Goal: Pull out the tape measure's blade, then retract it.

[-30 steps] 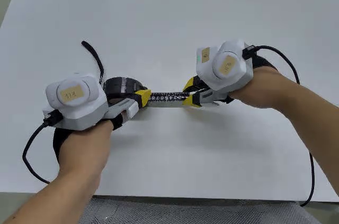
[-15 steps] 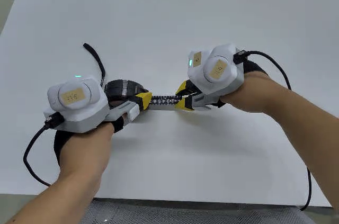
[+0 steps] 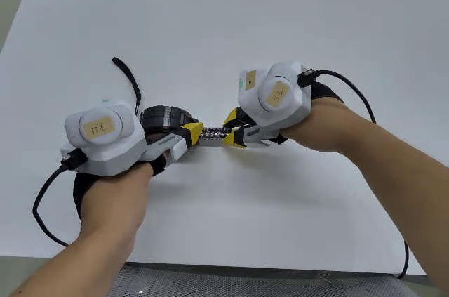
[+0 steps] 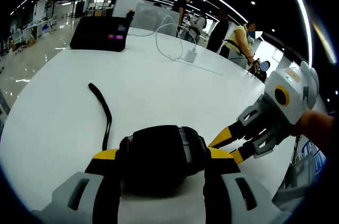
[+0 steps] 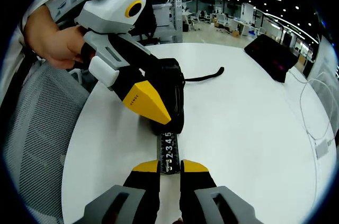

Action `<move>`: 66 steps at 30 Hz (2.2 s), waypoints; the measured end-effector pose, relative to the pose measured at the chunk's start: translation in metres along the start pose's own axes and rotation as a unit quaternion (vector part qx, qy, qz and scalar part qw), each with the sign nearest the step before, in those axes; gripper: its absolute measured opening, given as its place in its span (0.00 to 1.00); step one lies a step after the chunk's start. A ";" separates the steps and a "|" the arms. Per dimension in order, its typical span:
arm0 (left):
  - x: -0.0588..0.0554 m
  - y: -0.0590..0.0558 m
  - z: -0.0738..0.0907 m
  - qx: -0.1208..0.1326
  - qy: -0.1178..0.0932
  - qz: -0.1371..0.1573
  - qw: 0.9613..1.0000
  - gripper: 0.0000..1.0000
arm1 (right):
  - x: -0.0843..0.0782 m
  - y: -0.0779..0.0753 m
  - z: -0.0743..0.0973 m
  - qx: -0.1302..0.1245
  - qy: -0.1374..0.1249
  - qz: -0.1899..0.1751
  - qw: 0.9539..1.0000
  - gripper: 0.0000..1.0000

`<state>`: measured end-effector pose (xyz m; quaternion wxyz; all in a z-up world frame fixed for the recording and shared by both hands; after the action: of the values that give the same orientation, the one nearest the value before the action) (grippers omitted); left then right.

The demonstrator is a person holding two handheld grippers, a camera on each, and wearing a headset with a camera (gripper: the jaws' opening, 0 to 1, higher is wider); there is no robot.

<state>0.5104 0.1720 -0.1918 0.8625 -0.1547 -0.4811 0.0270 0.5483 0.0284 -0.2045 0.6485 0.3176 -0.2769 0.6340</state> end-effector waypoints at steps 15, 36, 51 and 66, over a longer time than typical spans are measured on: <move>0.000 0.001 -0.001 0.000 0.000 -0.001 1.000 0.59 | 0.009 0.000 -0.016 0.002 -0.014 -0.001 1.000 0.09; -0.001 0.000 0.000 0.000 -0.001 0.000 1.000 0.59 | 0.017 0.000 -0.028 0.002 -0.025 -0.001 1.000 0.09; 0.000 0.000 -0.001 0.003 0.004 0.001 1.000 0.59 | 0.017 0.000 -0.031 -0.001 -0.025 0.003 1.000 0.10; 0.000 -0.001 -0.001 0.005 0.003 -0.003 1.000 0.60 | 0.017 0.001 -0.032 -0.006 -0.018 -0.001 1.000 0.11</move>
<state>0.5109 0.1711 -0.1920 0.8650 -0.1492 -0.4785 0.0259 0.5465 0.0638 -0.2117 0.6458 0.3254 -0.2924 0.6258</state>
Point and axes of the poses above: the centre of the closed fingertips' face, and the gripper's own axes: z roughly backward along the fingers, y roughly to its left, x roughly out of its top, the point moved 7 cm from there along z, roughly backward along the fingers, and after that the axes turned 11 degrees about -y, right-handed, at the moved point
